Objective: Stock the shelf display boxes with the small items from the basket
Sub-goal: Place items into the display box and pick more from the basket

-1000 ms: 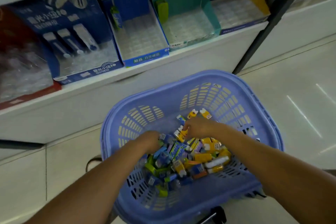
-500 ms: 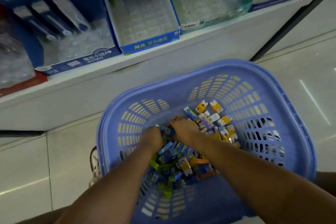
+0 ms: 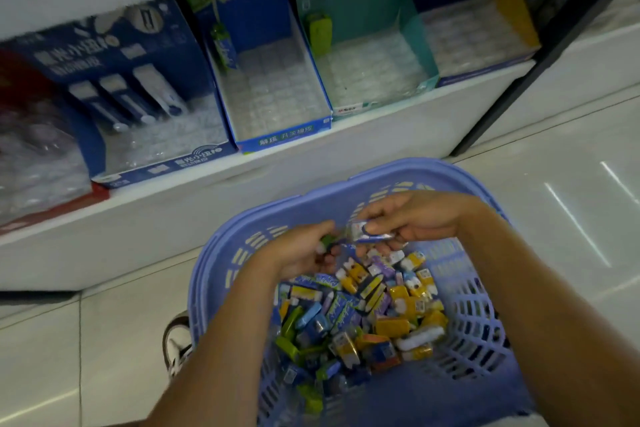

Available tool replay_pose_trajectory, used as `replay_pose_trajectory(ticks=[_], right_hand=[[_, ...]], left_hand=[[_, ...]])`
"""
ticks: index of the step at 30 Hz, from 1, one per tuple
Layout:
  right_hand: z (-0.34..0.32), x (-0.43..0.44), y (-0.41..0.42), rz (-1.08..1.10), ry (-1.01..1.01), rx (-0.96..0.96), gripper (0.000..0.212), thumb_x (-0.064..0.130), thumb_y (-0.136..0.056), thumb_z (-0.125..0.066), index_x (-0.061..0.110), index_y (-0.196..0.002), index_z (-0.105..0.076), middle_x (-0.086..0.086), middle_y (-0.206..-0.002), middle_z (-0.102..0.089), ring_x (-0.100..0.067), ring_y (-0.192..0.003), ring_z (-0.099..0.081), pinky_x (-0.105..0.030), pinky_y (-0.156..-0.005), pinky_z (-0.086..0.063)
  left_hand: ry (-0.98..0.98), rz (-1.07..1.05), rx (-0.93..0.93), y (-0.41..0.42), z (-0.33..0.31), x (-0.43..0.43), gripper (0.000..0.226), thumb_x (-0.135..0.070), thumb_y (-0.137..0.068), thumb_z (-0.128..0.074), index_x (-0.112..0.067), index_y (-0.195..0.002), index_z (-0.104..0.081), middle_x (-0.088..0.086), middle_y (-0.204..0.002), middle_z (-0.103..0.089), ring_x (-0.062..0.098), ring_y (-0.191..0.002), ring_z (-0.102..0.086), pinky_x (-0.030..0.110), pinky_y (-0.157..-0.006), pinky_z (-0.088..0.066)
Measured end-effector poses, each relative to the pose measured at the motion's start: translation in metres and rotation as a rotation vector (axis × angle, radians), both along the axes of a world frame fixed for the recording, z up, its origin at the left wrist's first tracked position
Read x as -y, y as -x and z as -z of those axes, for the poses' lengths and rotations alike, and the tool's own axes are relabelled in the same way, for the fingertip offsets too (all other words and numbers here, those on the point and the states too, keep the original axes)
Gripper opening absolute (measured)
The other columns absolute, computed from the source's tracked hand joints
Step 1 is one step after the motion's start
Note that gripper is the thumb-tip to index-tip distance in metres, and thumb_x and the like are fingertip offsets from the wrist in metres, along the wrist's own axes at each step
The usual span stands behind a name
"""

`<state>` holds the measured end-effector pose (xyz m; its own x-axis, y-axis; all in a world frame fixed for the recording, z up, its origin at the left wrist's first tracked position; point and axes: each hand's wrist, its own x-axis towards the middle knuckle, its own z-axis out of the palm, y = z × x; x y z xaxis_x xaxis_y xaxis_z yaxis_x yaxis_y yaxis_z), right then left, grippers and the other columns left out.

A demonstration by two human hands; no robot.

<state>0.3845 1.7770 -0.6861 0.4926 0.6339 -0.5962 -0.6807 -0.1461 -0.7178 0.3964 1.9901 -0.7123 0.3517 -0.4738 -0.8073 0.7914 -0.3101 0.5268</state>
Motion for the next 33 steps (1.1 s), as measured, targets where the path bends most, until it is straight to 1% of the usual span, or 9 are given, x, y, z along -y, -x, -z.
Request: replay_pose_trajectory(ticks=[4,7,10,13,16,20,25,29,33], right_hand=[[-0.061,0.032,-0.001,0.216,0.038,0.272,0.032,0.019,-0.082,-0.061,0.018,-0.113,-0.067,0.001,-0.083,-0.063,-0.007,-0.07,-0.055,-0.015,-0.061,-0.045],[-0.088,0.054,-0.014,0.594,0.251,0.569,0.024,0.016,-0.075,-0.07,0.01,-0.099,-0.067,0.001,-0.066,-0.06,-0.006,-0.057,-0.052,-0.015,-0.056,-0.043],[-0.104,0.08,-0.043,0.882,0.524,0.816,0.015,0.007,-0.083,-0.068,0.005,-0.098,-0.066,-0.004,-0.078,-0.066,-0.009,-0.068,-0.06,-0.018,-0.068,-0.051],[-0.112,0.103,-0.081,0.816,0.899,1.063,0.023,0.013,-0.088,-0.062,0.009,-0.111,-0.067,0.0,-0.096,-0.062,-0.007,-0.085,-0.057,-0.01,-0.074,-0.044],[-0.119,0.11,-0.121,0.679,1.045,1.211,0.026,0.009,-0.085,-0.06,0.007,-0.11,-0.068,-0.003,-0.093,-0.064,0.004,-0.068,-0.053,-0.008,-0.072,-0.037],[-0.116,0.109,-0.161,0.437,1.164,1.254,0.03,0.008,-0.091,-0.053,0.008,-0.118,-0.065,-0.011,-0.118,-0.065,-0.022,-0.106,-0.061,-0.016,-0.088,-0.039],[-0.109,0.102,-0.186,0.455,1.14,1.209,0.018,0.01,-0.093,-0.047,0.004,-0.082,-0.06,-0.006,-0.074,-0.057,-0.013,-0.064,-0.05,-0.016,-0.059,-0.04],[-0.104,0.11,-0.183,0.283,1.077,1.22,0.022,0.007,-0.089,-0.056,0.005,-0.109,-0.063,-0.007,-0.101,-0.065,-0.019,-0.091,-0.06,-0.014,-0.074,-0.038],[-0.104,0.116,-0.186,0.327,1.029,1.196,0.025,0.007,-0.087,-0.059,0.006,-0.112,-0.064,-0.011,-0.112,-0.065,-0.023,-0.104,-0.06,0.004,-0.064,-0.029]], left_hand=[[0.169,0.106,0.171,-0.015,-0.062,0.023,0.026,-0.035,-0.095,-0.046,-0.013,-0.09,-0.059,-0.009,-0.05,-0.034,0.006,-0.049,-0.026,0.019,-0.048,-0.026],[0.235,0.031,0.363,-0.021,-0.104,0.049,0.03,-0.039,-0.095,-0.047,-0.013,-0.09,-0.061,-0.009,-0.053,-0.033,0.006,-0.044,-0.026,0.016,-0.042,-0.027],[0.051,-0.061,0.783,-0.035,-0.128,0.074,0.033,-0.037,-0.099,-0.041,-0.01,-0.097,-0.06,-0.008,-0.056,-0.041,0.009,-0.048,-0.035,0.025,-0.05,-0.037],[-0.203,-0.044,1.24,-0.054,-0.134,0.094,0.036,-0.034,-0.1,-0.04,-0.004,-0.106,-0.06,0.003,-0.075,-0.058,0.023,-0.069,-0.052,0.039,-0.071,-0.044],[-0.34,-0.04,1.437,-0.071,-0.129,0.108,0.04,-0.036,-0.099,-0.042,-0.002,-0.099,-0.063,0.017,-0.089,-0.067,0.031,-0.081,-0.059,0.039,-0.07,-0.043],[-0.385,-0.054,1.422,-0.087,-0.112,0.117,0.042,-0.036,-0.097,-0.047,0.001,-0.085,-0.063,0.025,-0.079,-0.062,0.033,-0.07,-0.055,0.033,-0.056,-0.031],[-0.376,-0.061,1.296,-0.088,-0.093,0.116,0.045,-0.041,-0.096,-0.046,-0.002,-0.087,-0.067,0.023,-0.082,-0.065,0.023,-0.064,-0.052,0.03,-0.056,-0.036],[-0.332,-0.114,1.237,-0.088,-0.09,0.114,0.039,-0.043,-0.096,-0.045,-0.014,-0.092,-0.071,0.01,-0.088,-0.071,0.024,-0.081,-0.063,0.036,-0.071,-0.049],[-0.292,-0.151,1.188,-0.089,-0.09,0.114,0.035,-0.04,-0.096,-0.047,-0.015,-0.093,-0.072,0.001,-0.085,-0.071,0.006,-0.069,-0.058,0.018,-0.061,-0.042]])
